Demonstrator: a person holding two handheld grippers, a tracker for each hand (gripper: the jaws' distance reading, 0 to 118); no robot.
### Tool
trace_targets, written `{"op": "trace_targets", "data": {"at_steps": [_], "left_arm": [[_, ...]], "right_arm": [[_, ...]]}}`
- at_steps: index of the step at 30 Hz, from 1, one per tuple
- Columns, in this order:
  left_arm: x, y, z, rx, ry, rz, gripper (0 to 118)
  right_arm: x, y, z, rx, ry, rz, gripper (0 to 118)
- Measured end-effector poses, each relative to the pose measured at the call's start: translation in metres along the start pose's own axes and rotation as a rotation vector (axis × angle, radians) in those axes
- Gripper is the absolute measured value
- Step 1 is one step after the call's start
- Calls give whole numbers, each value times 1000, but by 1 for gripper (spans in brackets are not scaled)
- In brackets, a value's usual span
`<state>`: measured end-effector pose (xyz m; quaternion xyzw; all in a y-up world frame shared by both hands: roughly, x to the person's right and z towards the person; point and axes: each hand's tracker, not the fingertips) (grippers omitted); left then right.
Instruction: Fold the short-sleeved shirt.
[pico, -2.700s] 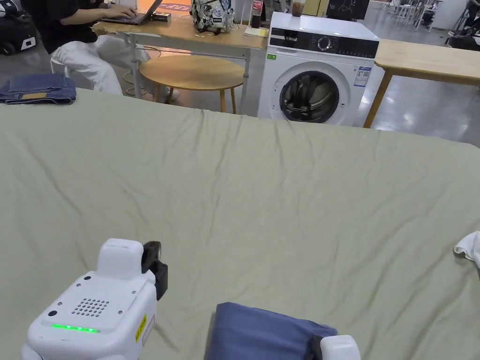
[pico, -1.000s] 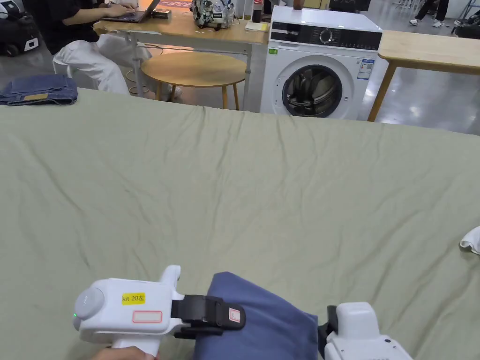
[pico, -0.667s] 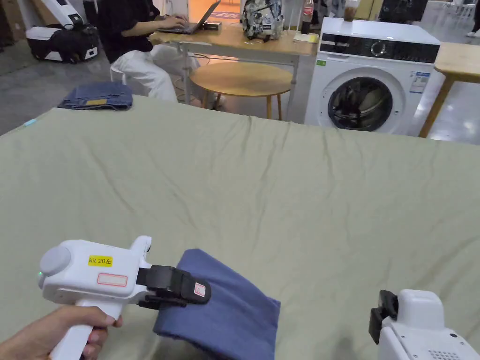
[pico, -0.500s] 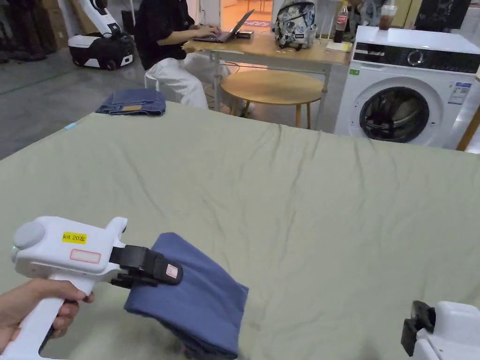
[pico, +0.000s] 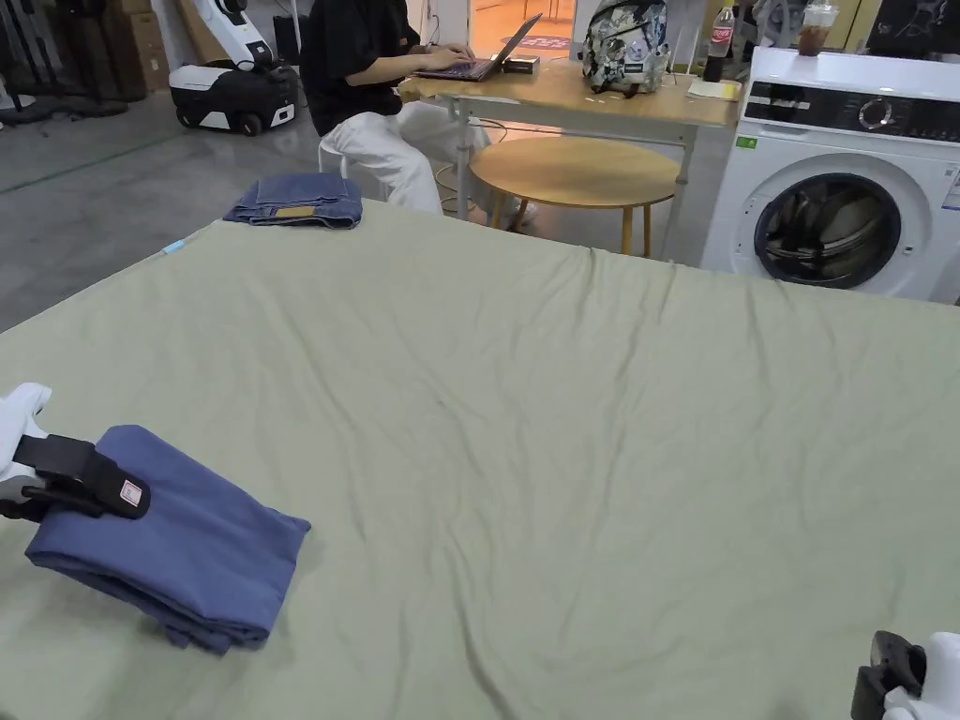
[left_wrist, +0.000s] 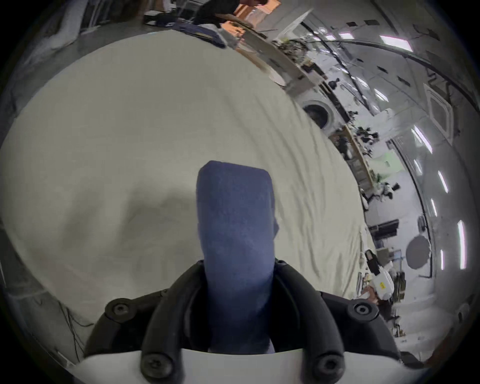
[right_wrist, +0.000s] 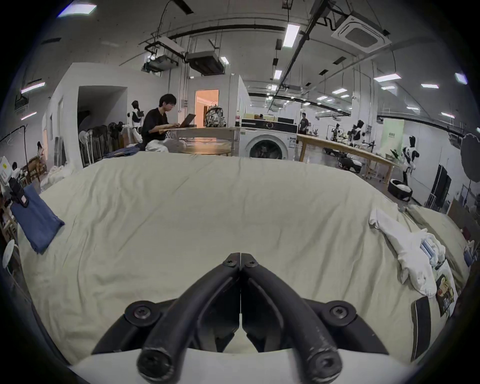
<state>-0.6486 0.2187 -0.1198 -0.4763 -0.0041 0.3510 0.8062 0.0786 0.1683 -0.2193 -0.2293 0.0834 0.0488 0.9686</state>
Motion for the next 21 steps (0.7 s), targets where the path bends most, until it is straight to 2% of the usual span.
{"op": "trace_targets", "data": {"at_steps": [10,11,14,15,18,21], "left_arm": [[1,-7,-7,-13,111,48,23],[5,-8,-9,-27,109,38,26],[5,-1,-6,-19,235,-19,63],[8,0,-4,-8,285,-47,70],[13,7,7,54,456,-117,70],[22,8,19,140,551,-147,70]], "right_arm": [[-5,-8,-9,-24,3,6,0],[-6,-7,-9,-24,3,7,0],[-9,-6,-11,-23,11,9,0],[-10,-5,-12,-22,14,10,0],[-12,-4,-12,-18,22,17,0],[-15,-4,-13,-14,30,16,0]]}}
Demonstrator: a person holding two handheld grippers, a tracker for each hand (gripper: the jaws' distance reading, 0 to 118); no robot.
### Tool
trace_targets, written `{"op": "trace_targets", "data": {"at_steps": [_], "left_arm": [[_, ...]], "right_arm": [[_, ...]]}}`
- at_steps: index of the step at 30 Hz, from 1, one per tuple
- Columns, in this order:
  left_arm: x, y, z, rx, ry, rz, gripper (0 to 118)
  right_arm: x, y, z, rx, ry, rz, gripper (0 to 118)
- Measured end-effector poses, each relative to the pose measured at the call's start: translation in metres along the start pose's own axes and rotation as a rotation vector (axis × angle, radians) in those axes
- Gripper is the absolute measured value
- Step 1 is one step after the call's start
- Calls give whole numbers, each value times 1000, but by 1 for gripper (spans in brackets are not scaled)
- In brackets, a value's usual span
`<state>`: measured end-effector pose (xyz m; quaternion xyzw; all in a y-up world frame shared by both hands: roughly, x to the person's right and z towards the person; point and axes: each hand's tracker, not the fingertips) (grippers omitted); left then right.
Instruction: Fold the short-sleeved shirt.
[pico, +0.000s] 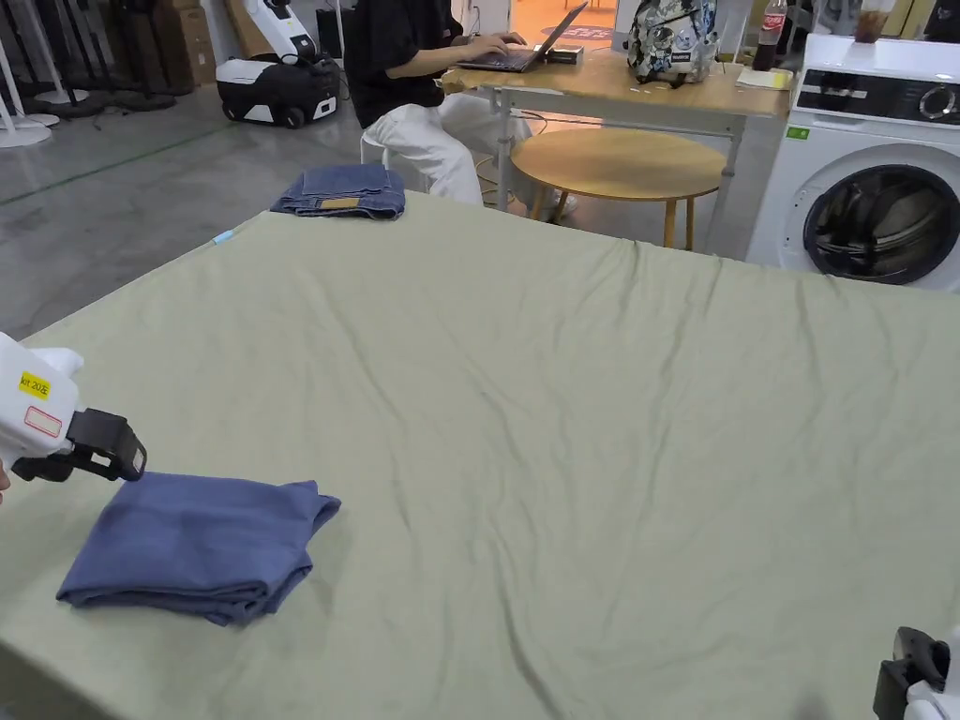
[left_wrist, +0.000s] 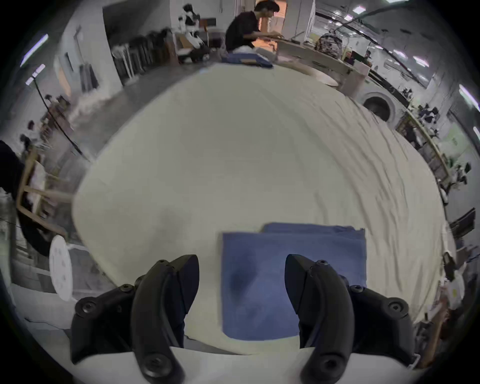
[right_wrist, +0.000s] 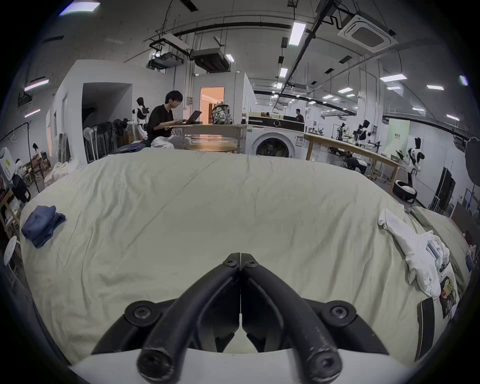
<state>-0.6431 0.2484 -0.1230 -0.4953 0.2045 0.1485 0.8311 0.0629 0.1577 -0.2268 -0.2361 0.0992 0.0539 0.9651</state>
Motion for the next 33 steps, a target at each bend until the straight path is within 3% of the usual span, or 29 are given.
{"op": "trace_targets", "data": {"at_steps": [2,8,15,19,28,33], "left_arm": [[6,-1,9,48,20,-13,70],[56,-25,4,149,-242,-74,63],[153,-67,-13,229,-430,-103,16],[217,-89,-11,293,-463,-130,2],[349,-142,16,639,-301,-282,0],[385,-164,28,726,-313,-245,0]], "right_arm": [[-1,0,-1,1,5,-3,0],[-5,1,1,7,14,-21,0],[0,4,5,21,4,-20,0],[8,9,10,36,-17,-34,0],[24,18,23,83,-61,-77,0],[29,22,30,118,-85,-103,0]]}}
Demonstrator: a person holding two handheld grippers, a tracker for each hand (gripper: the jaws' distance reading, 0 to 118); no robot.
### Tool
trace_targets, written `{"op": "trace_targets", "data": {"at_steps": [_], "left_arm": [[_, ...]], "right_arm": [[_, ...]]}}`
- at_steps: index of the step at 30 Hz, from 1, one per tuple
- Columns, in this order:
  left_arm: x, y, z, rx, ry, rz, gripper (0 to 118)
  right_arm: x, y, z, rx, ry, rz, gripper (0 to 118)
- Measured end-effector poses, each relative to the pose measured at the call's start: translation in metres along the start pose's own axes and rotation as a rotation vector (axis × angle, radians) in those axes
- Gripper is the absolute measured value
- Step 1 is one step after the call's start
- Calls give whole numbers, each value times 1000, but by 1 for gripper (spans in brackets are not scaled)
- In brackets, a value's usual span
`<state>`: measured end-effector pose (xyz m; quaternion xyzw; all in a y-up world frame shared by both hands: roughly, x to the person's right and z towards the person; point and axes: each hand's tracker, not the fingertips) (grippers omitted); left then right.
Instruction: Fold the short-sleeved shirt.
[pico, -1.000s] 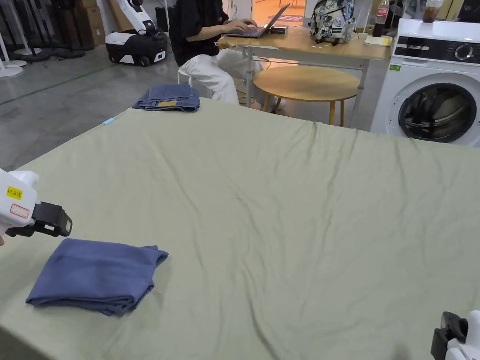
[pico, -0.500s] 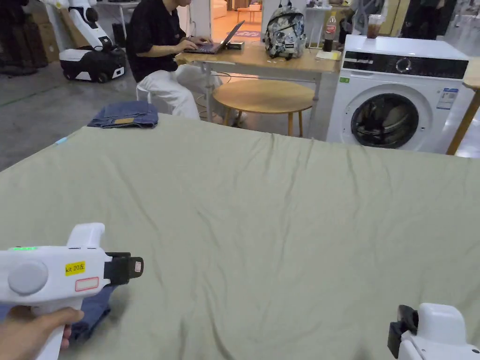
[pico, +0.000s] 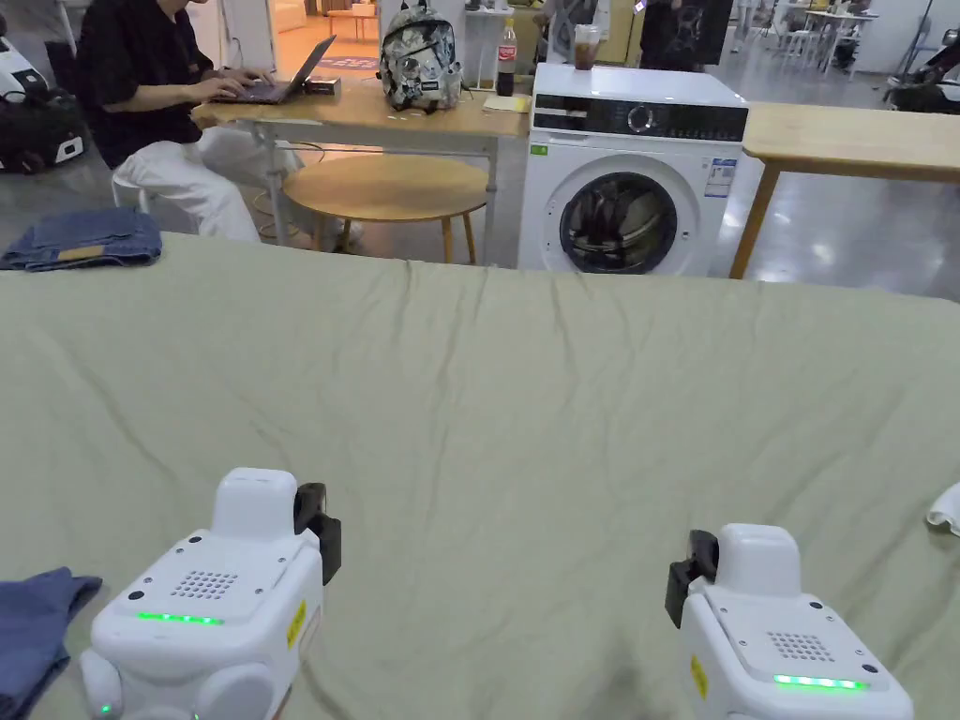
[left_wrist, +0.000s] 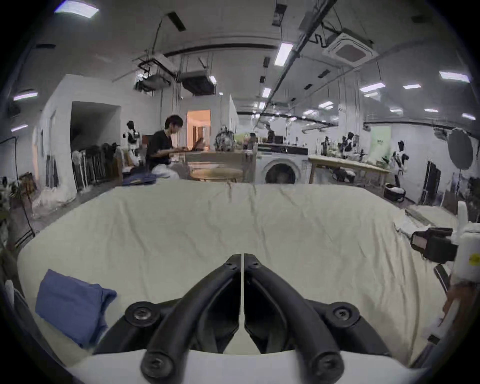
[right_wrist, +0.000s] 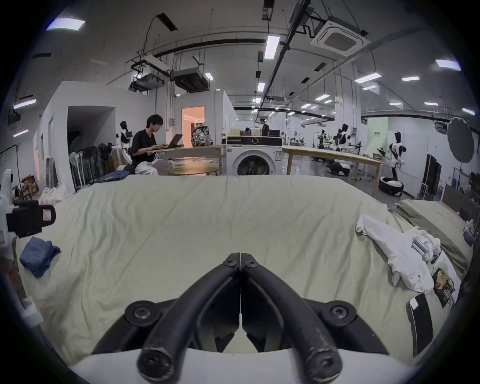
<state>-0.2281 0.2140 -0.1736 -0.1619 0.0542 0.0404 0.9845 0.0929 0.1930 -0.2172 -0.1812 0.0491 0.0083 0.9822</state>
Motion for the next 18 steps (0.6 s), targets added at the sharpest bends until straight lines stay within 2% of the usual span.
{"op": "trace_targets", "data": {"at_steps": [3,7,18], "left_arm": [[16,-4,2,34,30,-8,0],[24,-7,6,71,56,-6,0],[8,-6,6,120,97,-14,0]], "right_arm": [[2,5,2,23,-8,-28,0],[2,8,4,60,-16,-24,0],[5,11,7,116,-25,-26,0]]}}
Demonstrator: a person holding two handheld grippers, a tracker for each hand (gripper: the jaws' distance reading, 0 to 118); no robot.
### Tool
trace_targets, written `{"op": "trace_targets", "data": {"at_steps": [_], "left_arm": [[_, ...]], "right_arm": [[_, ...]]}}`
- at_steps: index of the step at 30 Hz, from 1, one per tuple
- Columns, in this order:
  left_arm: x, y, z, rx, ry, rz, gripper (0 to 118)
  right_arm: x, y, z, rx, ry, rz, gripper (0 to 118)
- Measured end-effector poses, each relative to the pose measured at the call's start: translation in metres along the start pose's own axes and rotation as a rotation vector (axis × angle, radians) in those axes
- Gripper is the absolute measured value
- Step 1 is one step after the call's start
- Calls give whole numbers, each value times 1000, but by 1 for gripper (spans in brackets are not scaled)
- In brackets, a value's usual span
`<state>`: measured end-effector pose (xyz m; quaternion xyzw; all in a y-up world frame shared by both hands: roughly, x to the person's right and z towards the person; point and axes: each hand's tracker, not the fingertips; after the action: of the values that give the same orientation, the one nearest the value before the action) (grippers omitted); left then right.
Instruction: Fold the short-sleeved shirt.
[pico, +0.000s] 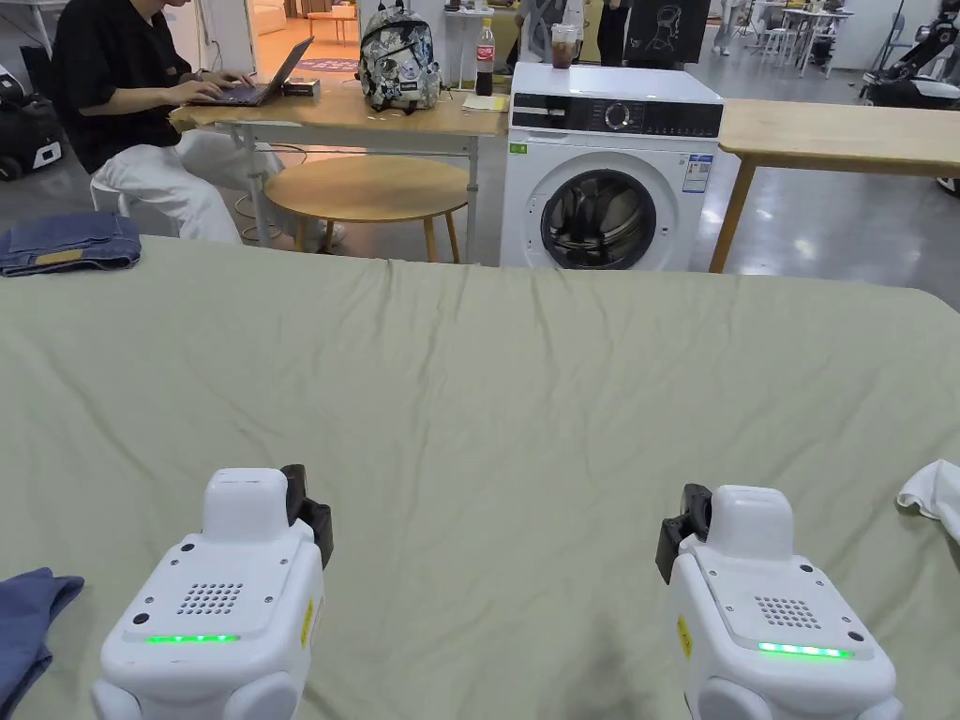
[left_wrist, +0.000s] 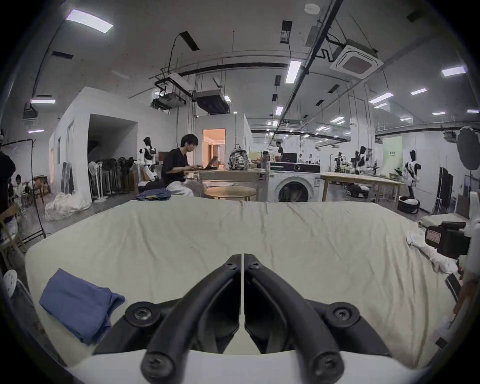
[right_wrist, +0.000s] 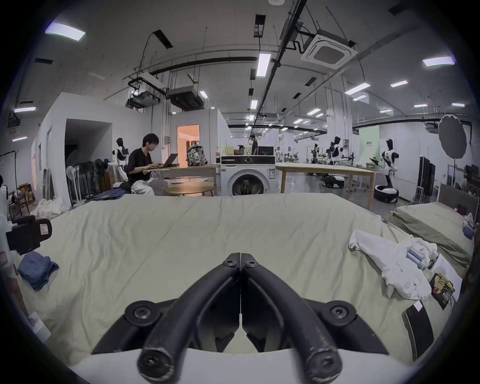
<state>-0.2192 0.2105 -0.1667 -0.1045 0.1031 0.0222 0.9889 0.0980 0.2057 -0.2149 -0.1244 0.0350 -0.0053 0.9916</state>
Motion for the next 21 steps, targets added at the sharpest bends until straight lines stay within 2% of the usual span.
{"op": "trace_targets", "data": {"at_steps": [16,17,18,19,20,21], "left_arm": [[6,2,1,62,10,-107,0],[6,3,1,63,8,-106,4],[5,1,0,63,9,-104,14],[5,1,0,65,12,-95,25],[4,1,0,67,9,-81,39],[3,1,0,69,6,-63,59]], "right_arm": [[-6,-5,6,28,-2,13,0],[-6,-5,5,30,-4,15,0],[-7,-5,5,32,-4,19,4],[-7,-6,5,34,-1,21,13],[-8,-5,5,37,0,23,26],[-9,-4,5,37,2,26,46]]}}
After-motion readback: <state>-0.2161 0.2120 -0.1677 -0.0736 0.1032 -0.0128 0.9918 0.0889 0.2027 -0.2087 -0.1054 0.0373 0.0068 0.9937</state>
